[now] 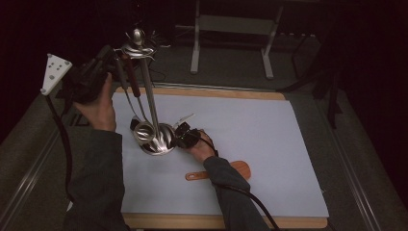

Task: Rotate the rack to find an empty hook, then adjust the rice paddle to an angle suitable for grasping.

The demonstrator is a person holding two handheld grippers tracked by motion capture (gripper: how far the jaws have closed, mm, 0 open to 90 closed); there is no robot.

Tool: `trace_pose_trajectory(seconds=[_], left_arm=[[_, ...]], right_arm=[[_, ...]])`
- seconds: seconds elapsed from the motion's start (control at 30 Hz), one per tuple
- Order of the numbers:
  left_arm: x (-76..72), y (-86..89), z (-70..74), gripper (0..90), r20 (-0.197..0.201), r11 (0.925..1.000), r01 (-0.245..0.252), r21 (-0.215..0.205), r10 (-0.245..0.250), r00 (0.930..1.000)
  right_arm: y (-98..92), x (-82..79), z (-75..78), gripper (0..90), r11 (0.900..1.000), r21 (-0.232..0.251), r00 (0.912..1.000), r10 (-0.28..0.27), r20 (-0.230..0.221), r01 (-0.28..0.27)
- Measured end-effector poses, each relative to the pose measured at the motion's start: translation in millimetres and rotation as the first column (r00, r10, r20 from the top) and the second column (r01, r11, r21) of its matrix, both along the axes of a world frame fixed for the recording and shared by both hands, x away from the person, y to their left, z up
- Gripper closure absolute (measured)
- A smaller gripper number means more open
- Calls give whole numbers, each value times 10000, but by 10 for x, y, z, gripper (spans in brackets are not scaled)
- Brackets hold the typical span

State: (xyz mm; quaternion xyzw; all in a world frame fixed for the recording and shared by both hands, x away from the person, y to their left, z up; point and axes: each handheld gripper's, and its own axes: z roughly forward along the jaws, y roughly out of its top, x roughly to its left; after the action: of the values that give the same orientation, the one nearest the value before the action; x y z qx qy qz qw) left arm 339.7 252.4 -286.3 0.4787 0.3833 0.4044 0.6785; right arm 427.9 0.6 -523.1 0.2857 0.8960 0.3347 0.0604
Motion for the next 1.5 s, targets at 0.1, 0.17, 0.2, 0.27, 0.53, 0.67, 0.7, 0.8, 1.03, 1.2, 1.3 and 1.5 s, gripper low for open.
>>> trace_pose_trajectory(seconds=[0.1,0.17,0.2,0.27,0.53,0.67,0.7,0.8,1.03,1.2,1.3,1.5], left_arm=[[38,8,13,900,-89,10000,-6,7,6,10000],[56,14,19,900,-132,10000,-6,29,6,9999],[56,14,19,900,-132,10000,-6,29,6,9999],[81,19,26,900,-192,10000,2,38,-1,9998],[130,20,24,900,-256,9999,18,-170,-22,9997],[123,27,26,899,-265,9999,33,-109,-36,9996],[118,30,26,898,-297,10000,20,-75,-22,9996],[93,42,20,897,-351,10000,78,16,-78,9994],[-32,72,-47,892,-456,9990,128,434,-109,9989],[-159,119,-179,883,-692,9974,195,689,-147,9975],[-262,137,-330,875,-955,9938,222,1091,-117,9954],[-419,139,-669,863,-1587,9868,212,1605,46,9873]], right_arm=[[-5,0,-4,900,10000,72,10000,-9,-45,9],[-7,0,-5,900,10000,78,10000,13,-32,-13],[-8,1,-6,900,10000,88,10000,11,-33,-11],[-9,1,-7,900,10000,97,10000,6,-33,-5],[-16,-1,-10,900,9999,139,10000,-71,-56,71],[-16,0,-10,900,9999,138,10000,-54,-42,54],[-17,0,-10,900,9999,135,10000,-44,-42,45],[-21,0,-13,900,9998,179,10000,-40,-60,41],[-23,9,-13,900,9998,212,9999,10,-103,-8],[-29,11,-15,900,9997,231,9999,28,-100,-25],[-30,15,-15,900,9997,242,9999,25,-104,-22],[-27,12,-14,900,9997,242,9999,-4,-138,8]])
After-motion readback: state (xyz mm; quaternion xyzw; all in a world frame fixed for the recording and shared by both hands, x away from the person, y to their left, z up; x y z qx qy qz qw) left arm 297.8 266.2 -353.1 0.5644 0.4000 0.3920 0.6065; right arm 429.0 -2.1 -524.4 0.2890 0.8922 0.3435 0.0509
